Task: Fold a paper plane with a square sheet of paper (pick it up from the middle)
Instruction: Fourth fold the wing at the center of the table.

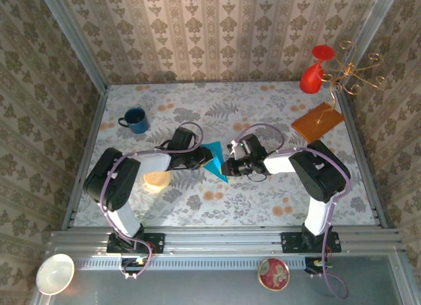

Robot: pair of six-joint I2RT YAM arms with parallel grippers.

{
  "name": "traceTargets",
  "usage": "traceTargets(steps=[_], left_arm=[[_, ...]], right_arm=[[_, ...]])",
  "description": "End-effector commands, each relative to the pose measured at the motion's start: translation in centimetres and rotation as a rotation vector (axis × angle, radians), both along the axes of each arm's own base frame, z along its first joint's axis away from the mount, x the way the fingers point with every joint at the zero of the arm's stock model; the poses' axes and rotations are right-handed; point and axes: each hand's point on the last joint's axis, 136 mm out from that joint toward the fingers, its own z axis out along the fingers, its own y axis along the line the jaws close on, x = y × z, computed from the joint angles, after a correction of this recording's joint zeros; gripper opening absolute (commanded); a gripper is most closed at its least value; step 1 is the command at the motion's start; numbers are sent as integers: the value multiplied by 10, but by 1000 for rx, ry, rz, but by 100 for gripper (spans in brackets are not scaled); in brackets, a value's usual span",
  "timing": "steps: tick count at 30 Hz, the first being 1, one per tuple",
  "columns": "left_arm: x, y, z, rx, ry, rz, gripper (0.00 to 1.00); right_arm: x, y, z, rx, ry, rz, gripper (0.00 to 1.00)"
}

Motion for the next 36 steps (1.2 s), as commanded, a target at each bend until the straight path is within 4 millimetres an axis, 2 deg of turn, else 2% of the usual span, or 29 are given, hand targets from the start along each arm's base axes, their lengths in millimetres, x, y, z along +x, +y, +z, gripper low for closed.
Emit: traceTargets(steps=[1, 8, 18, 28, 36], left_arm=[[-1, -8, 0, -4, -9, -47, 35], [-4, -5, -7, 29, 10, -47, 44], [-27, 21, -41, 275, 152, -33, 49], [-39, 33, -61, 398, 245, -32, 55], [-40, 34, -63, 408, 262, -26, 56]], right_arm=[[-6, -2, -12, -15, 34, 2, 13], [-6, -4, -13, -18, 40, -5, 16], [-5, -6, -10, -21, 45, -31, 23], [-5, -11, -17, -48, 69, -64, 20], [-7, -13, -21, -44, 95, -78, 13]])
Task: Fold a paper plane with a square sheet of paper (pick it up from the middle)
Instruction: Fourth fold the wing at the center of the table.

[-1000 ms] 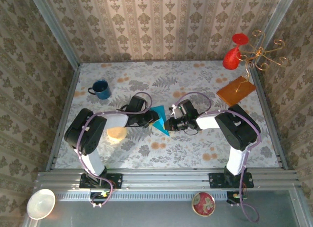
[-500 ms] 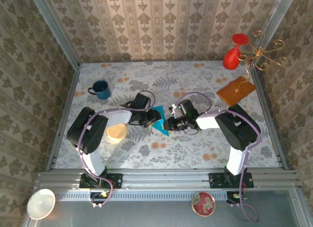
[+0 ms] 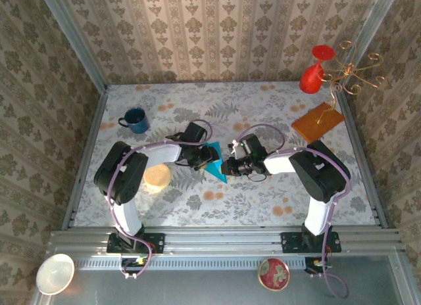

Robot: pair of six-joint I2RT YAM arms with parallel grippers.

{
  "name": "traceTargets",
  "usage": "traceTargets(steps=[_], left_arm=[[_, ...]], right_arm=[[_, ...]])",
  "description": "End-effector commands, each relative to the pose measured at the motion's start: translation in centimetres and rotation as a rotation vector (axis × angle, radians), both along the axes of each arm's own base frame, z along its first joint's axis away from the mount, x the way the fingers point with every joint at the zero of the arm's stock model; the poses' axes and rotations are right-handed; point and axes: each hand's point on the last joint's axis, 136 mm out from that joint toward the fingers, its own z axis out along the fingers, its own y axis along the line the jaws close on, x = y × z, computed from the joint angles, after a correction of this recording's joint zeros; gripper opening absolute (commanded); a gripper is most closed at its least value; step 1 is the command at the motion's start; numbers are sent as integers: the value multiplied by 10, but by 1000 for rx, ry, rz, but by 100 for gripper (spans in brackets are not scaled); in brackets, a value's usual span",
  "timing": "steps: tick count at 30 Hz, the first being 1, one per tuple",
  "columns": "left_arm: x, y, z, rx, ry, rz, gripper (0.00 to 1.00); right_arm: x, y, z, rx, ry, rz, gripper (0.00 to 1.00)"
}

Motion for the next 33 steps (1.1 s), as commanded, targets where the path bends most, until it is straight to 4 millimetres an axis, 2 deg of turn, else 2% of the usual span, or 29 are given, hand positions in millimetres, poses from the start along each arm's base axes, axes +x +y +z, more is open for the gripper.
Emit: traceTargets(steps=[1, 6, 8, 13, 17, 20, 25, 29, 33], left_arm=[[-34, 36, -46, 187, 154, 14, 56], [-22, 26, -27, 116, 100, 11, 56], [-12, 17, -12, 53, 59, 4, 56], [15, -4, 41, -64, -95, -30, 57], [29, -2, 67, -95, -200, -19, 58], [33, 2, 74, -141, -244, 0, 56], [31, -11, 79, -270, -272, -29, 47], [26, -22, 72, -334, -246, -56, 35], [23, -30, 59, -362, -207, -72, 28]], right_arm=[[-8, -13, -22, -53, 67, -36, 13], [-10, -15, -24, -25, 111, -44, 11], [-10, -15, -25, -16, 128, -45, 11], [-11, -15, -24, 6, 159, -48, 10], [-11, -18, -25, 22, 190, -53, 9], [-10, -19, -25, 42, 211, -57, 9], [-9, -19, -27, 59, 241, -62, 9], [-8, -19, -28, 60, 255, -63, 9], [-8, -21, -28, 57, 258, -67, 9]])
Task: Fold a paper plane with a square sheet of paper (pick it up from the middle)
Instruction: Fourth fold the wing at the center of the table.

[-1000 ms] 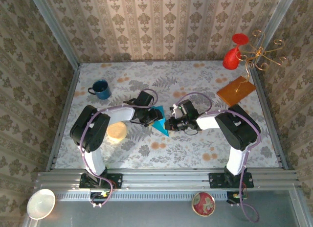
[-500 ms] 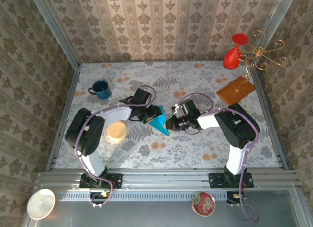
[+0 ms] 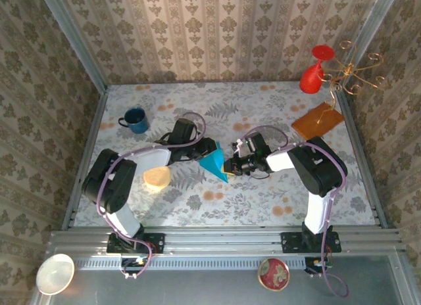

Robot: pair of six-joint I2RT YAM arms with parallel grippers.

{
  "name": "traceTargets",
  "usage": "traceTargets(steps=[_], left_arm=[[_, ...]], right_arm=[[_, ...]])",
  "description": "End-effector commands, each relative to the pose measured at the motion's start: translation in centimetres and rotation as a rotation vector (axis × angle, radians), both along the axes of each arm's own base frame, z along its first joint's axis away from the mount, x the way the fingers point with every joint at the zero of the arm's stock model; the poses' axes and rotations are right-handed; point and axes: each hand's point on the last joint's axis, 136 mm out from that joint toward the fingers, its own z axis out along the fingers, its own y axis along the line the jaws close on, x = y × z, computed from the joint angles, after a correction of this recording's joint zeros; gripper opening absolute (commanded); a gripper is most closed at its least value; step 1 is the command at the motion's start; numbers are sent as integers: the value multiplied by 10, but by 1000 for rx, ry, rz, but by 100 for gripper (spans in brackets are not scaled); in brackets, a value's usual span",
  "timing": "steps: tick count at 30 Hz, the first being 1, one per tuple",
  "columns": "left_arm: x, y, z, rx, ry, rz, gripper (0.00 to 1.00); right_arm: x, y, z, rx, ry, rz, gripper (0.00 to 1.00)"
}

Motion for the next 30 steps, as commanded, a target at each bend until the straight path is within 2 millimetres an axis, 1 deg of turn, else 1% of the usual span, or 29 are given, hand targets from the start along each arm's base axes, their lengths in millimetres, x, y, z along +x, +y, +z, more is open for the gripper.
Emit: traceTargets(steps=[1, 4, 11, 17, 20, 24, 30], left_arm=[[-4, -14, -3, -64, 11, -46, 27], [-3, -16, -8, -68, 25, -55, 24], [-3, -21, -19, -66, 61, -69, 21], [-5, -21, -28, -56, 84, -71, 20], [-5, -20, -31, -50, 92, -68, 19], [-5, -20, -34, -42, 101, -67, 18], [-4, -16, -36, -28, 108, -57, 18]], right_arm=[[-12, -13, -27, -69, 113, -22, 10], [-13, -14, -28, -72, 118, -22, 10], [-13, -15, -30, -75, 123, -23, 10], [-13, -15, -31, -77, 128, -23, 12], [-13, -15, -30, -75, 128, -21, 14], [-13, -15, -23, -62, 120, -19, 19], [-11, -13, 4, -8, 90, -33, 31]])
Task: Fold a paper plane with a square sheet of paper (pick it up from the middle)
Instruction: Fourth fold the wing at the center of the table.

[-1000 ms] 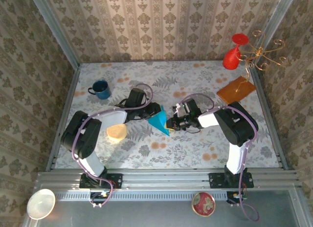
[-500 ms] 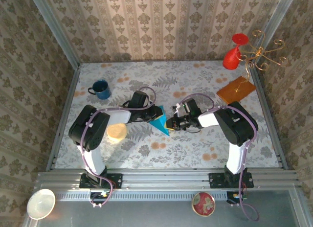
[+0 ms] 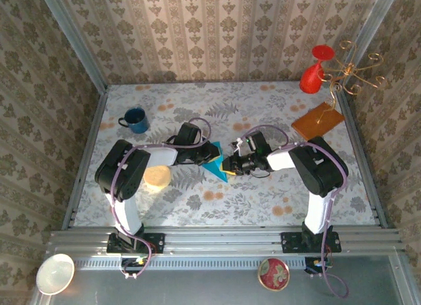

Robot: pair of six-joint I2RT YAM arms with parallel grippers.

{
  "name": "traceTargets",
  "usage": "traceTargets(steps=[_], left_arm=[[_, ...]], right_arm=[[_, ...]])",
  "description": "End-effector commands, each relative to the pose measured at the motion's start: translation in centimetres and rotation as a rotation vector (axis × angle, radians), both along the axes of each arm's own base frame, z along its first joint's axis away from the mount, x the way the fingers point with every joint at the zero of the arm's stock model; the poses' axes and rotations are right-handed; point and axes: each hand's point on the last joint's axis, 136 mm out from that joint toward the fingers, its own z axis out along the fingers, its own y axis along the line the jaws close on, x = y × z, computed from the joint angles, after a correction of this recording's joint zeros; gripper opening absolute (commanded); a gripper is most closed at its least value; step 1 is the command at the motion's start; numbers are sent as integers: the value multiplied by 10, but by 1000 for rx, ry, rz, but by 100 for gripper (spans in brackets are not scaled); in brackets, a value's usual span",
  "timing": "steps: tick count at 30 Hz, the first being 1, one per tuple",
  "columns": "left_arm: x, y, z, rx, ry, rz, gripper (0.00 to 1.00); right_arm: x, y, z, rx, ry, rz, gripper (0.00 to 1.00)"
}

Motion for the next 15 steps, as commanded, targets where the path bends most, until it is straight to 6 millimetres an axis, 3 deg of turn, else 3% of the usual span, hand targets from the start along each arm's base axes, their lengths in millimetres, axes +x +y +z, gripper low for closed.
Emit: traceTargets(steps=[1, 5, 15], left_arm=[[2, -2, 0, 0, 12, -3, 18], [3, -1, -1, 1, 18, -1, 18], [3, -3, -4, 1, 31, -8, 18]], right_arm=[[-9, -15, -2, -39, 63, -44, 32], [-10, -18, 9, -49, 40, -51, 34], [-6, -24, 12, -92, -5, -68, 28]])
